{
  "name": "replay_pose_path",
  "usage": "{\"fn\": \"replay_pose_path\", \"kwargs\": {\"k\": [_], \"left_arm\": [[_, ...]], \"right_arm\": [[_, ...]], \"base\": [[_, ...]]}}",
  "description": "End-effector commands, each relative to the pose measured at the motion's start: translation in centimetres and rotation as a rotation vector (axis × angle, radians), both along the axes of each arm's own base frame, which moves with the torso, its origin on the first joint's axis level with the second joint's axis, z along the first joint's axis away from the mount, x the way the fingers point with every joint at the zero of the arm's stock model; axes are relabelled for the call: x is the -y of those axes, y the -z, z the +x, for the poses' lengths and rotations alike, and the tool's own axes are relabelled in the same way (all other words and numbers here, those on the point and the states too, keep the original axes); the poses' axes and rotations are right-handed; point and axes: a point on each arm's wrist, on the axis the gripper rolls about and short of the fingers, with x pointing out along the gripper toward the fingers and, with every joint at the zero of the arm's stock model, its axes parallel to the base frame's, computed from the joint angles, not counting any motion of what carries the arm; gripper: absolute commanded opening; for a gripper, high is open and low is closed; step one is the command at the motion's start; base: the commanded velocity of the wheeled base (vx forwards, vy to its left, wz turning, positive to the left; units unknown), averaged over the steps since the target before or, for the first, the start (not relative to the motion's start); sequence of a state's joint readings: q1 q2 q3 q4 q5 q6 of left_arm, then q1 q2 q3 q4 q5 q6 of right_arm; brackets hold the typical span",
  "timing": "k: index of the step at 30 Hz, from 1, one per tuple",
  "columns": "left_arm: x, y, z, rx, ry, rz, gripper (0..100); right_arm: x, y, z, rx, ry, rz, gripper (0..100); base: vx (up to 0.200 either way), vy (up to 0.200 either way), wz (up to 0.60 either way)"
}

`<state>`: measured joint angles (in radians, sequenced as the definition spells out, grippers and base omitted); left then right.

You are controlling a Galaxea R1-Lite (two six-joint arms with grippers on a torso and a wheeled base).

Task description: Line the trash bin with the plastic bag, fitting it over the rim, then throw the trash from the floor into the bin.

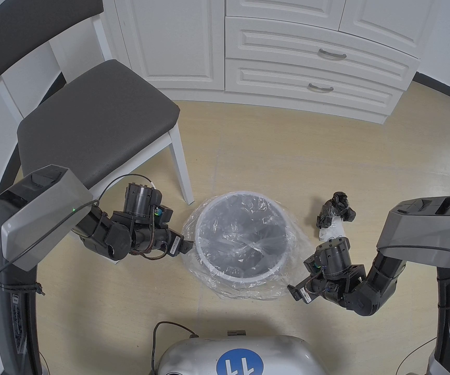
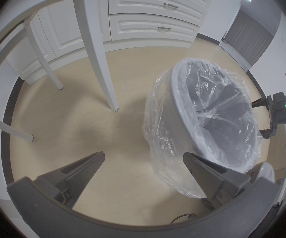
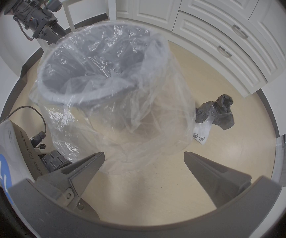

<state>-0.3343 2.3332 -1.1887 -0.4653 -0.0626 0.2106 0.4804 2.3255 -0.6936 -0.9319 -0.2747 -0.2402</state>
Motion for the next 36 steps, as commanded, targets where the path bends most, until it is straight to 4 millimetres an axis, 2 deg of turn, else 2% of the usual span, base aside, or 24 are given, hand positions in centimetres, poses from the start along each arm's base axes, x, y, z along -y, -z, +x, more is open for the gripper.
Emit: {"fn": "replay_pose_path", "kwargs": {"k": [1, 7, 11, 19, 27, 30, 34, 36], "left_arm": [[0.2, 1.7, 0.5, -0.024, 0.0, 0.008, 100], [0.6, 4.8, 2.2, -0.042, -0.01, 0.008, 100], [0.6, 5.5, 3.1, -0.035, -0.027, 0.002, 100], [0.0, 5.5, 4.5, -0.015, -0.074, -0.034, 100], [-0.6, 5.0, 4.9, 0.0, -0.088, -0.041, 100], [-0.6, 4.8, 4.9, 0.003, -0.089, -0.044, 100], [-0.9, 3.0, 4.2, 0.017, -0.081, -0.054, 100], [-1.0, 2.3, 3.7, 0.019, -0.078, -0.053, 100]], "right_arm": [[0.0, 1.2, 0.4, -0.018, 0.007, -0.01, 100], [0.7, 2.2, 1.8, -0.017, 0.044, -0.006, 100], [1.3, 2.8, 2.7, -0.016, 0.069, -0.006, 100], [1.7, 4.1, 4.0, -0.023, 0.102, -0.01, 100], [1.9, 4.1, 4.6, -0.026, 0.144, 0.039, 100], [1.9, 3.8, 4.4, -0.019, 0.147, 0.041, 100], [2.1, 0.6, 2.8, 0.009, 0.124, 0.052, 100], [1.8, -0.2, 1.6, 0.004, 0.097, 0.042, 100]], "base": [[0.0, 0.0, 0.0], [0.0, 0.0, 0.0], [0.0, 0.0, 0.0], [0.0, 0.0, 0.0], [0.0, 0.0, 0.0], [0.0, 0.0, 0.0], [0.0, 0.0, 0.0], [0.0, 0.0, 0.0]]}}
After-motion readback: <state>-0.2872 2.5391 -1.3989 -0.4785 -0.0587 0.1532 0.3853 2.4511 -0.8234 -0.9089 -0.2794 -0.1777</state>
